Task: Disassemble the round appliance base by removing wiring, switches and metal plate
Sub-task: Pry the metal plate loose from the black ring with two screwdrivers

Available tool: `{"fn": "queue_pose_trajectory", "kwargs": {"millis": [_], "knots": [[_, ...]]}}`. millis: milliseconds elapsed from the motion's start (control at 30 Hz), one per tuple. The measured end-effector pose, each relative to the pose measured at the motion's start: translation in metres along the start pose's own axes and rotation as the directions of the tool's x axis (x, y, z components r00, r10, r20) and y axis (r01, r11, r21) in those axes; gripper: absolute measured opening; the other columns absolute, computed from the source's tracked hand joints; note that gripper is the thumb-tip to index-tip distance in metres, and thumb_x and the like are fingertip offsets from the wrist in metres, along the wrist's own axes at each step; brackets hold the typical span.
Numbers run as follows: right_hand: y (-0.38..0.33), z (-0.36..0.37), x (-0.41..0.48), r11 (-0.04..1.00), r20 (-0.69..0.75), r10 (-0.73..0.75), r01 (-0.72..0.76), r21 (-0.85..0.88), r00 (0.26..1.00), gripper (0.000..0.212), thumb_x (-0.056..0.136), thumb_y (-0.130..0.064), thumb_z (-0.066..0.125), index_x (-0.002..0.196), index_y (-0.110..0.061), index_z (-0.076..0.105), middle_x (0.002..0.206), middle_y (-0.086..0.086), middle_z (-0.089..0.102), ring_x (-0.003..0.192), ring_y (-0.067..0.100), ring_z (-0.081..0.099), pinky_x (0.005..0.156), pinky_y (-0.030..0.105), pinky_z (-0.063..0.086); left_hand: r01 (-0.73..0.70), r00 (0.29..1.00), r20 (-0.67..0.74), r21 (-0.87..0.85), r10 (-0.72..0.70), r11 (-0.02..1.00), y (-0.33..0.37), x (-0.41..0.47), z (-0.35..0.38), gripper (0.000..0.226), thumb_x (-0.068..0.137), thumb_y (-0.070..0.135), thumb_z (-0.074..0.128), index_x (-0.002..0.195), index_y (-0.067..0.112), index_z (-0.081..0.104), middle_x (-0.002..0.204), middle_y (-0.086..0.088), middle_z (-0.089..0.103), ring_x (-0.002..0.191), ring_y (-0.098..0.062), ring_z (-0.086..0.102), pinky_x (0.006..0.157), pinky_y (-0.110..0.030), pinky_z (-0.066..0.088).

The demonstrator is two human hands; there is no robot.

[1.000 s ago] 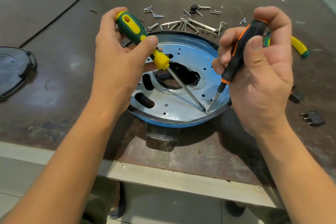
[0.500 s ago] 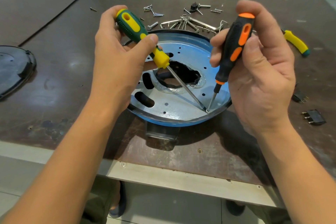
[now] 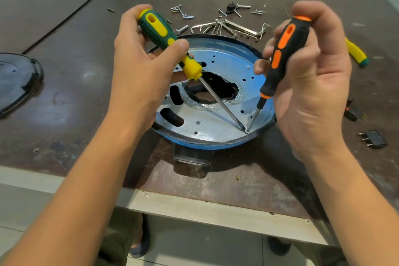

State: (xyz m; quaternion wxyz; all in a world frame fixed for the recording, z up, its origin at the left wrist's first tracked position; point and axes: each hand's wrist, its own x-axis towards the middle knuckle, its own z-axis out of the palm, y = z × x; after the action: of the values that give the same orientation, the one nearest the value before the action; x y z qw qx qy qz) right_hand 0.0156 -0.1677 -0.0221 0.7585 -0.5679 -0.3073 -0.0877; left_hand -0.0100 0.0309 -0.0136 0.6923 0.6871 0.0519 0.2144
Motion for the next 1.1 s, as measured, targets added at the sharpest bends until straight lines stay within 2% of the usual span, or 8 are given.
{"fn": "queue_pose_trajectory", "kwargs": {"millis": [67,233,467,600,700,833,933,1100], "knots": [[0.0013,-0.0015,-0.0005,0.998,0.011,-0.008,0.009,-0.055,1.000,0.041,0.097,-0.025,0.058,0.132,-0.008,0.046,0.097,0.009,0.048,0.083,0.022,0.052,0.076,0.041,0.049,0.000,1.000,-0.003,0.005,0.000,1.000,0.0001,-0.0006,0.0003,0.055,0.092,0.004,0.067,0.139,0.012,0.040,0.129,-0.025,0.048,0.085,-0.013,0.073,0.069,-0.038,0.064],[0.0030,-0.0080,-0.0025,0.998,0.010,0.058,-0.058,-0.006,0.998,0.034,0.110,-0.004,0.029,0.142,-0.001,0.038,0.103,0.016,0.063,0.084,0.026,0.060,0.084,0.038,0.050,0.006,1.000,-0.004,0.013,-0.006,1.000,0.0012,-0.0016,0.0003,0.054,0.093,0.004,0.067,0.139,0.012,0.040,0.128,-0.024,0.048,0.085,-0.013,0.073,0.069,-0.037,0.064],[-0.0011,-0.0006,0.0005,0.999,-0.041,0.034,-0.034,0.004,0.999,0.028,0.101,-0.022,0.055,0.126,-0.012,0.048,0.091,0.009,0.046,0.077,0.019,0.049,0.066,0.037,0.046,0.007,1.000,0.000,0.038,-0.007,0.999,-0.0005,0.0002,-0.0013,0.057,0.090,0.010,0.070,0.139,0.014,0.042,0.129,-0.024,0.049,0.096,-0.033,0.071,0.074,-0.042,0.063],[0.0033,-0.0069,-0.0007,0.999,-0.033,0.052,-0.051,0.010,0.998,0.029,0.109,-0.007,0.033,0.137,-0.004,0.043,0.100,0.014,0.060,0.087,0.023,0.058,0.079,0.037,0.049,0.012,1.000,-0.002,0.056,-0.012,0.998,-0.0009,0.0013,-0.0018,0.059,0.087,0.017,0.071,0.138,0.016,0.043,0.129,-0.023,0.050,0.106,-0.040,0.066,0.080,-0.045,0.062],[0.0030,-0.0061,-0.0024,0.999,-0.045,0.048,-0.048,0.022,0.998,0.028,0.111,-0.008,0.031,0.135,-0.005,0.044,0.100,0.011,0.067,0.083,0.024,0.061,0.075,0.039,0.050,0.014,1.000,-0.003,0.056,-0.014,0.998,-0.0005,0.0010,-0.0011,0.058,0.087,0.016,0.071,0.138,0.016,0.043,0.130,-0.022,0.050,0.104,-0.036,0.067,0.078,-0.044,0.062],[0.0019,-0.0017,-0.0017,1.000,-0.060,0.016,-0.018,-0.021,0.998,0.027,0.103,-0.019,0.058,0.128,-0.012,0.051,0.095,0.009,0.048,0.083,0.029,0.045,0.068,0.036,0.049,0.008,1.000,0.006,0.048,-0.009,0.999,-0.0006,-0.0003,-0.0013,0.055,0.092,0.009,0.069,0.139,0.012,0.041,0.130,-0.024,0.049,0.093,-0.030,0.072,0.072,-0.041,0.063],[0.0039,-0.0055,-0.0024,0.998,-0.032,0.025,-0.026,-0.052,0.999,0.031,0.106,-0.003,0.044,0.136,-0.006,0.046,0.098,0.012,0.052,0.085,0.028,0.050,0.073,0.036,0.050,0.015,1.000,0.008,0.049,-0.015,0.999,0.0005,-0.0003,-0.0014,0.056,0.091,0.009,0.069,0.140,0.013,0.041,0.130,-0.024,0.049,0.095,-0.034,0.072,0.073,-0.042,0.063],[0.0019,-0.0044,-0.0025,0.999,-0.025,0.045,-0.044,0.027,0.999,0.028,0.109,-0.009,0.034,0.135,-0.007,0.046,0.100,0.015,0.062,0.084,0.026,0.059,0.077,0.040,0.049,0.011,1.000,0.008,0.029,-0.011,1.000,0.0023,-0.0011,0.0003,0.055,0.092,0.006,0.068,0.139,0.011,0.040,0.130,-0.025,0.048,0.092,-0.027,0.073,0.069,-0.039,0.064]]}}
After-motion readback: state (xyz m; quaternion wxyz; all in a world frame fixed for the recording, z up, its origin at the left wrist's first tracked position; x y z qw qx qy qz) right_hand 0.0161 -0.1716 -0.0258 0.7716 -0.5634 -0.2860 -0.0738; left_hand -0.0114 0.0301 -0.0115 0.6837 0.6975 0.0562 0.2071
